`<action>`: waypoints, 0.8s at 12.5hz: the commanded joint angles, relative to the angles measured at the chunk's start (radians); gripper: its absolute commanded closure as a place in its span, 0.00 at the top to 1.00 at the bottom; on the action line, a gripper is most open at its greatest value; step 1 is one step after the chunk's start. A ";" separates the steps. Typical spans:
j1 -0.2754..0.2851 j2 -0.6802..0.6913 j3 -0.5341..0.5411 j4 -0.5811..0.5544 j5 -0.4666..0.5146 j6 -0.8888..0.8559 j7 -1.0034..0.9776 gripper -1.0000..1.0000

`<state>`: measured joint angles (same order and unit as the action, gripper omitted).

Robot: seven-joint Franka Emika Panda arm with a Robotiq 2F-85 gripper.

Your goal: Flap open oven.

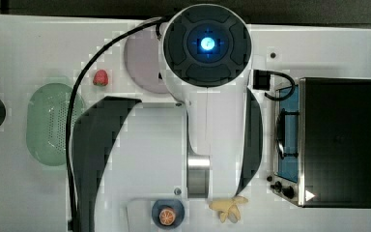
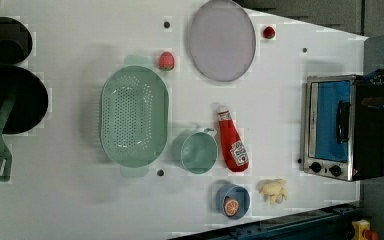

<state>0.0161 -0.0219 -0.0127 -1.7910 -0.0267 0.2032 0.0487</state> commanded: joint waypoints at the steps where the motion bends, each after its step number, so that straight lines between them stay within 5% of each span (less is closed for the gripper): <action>1: -0.016 -0.308 -0.062 -0.168 0.017 -0.141 0.021 0.79; 3: -0.016 -0.308 -0.062 -0.168 0.017 -0.141 0.021 1.00; 7: -0.016 -0.308 -0.062 -0.168 0.017 -0.141 0.021 1.00; 8: -0.016 -0.308 -0.062 -0.168 0.017 -0.141 0.021 0.95; 10: -0.016 -0.308 -0.062 -0.168 0.017 -0.141 0.021 0.70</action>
<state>-0.0099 -0.3599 -0.0751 -1.9365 -0.0258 0.0739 0.0532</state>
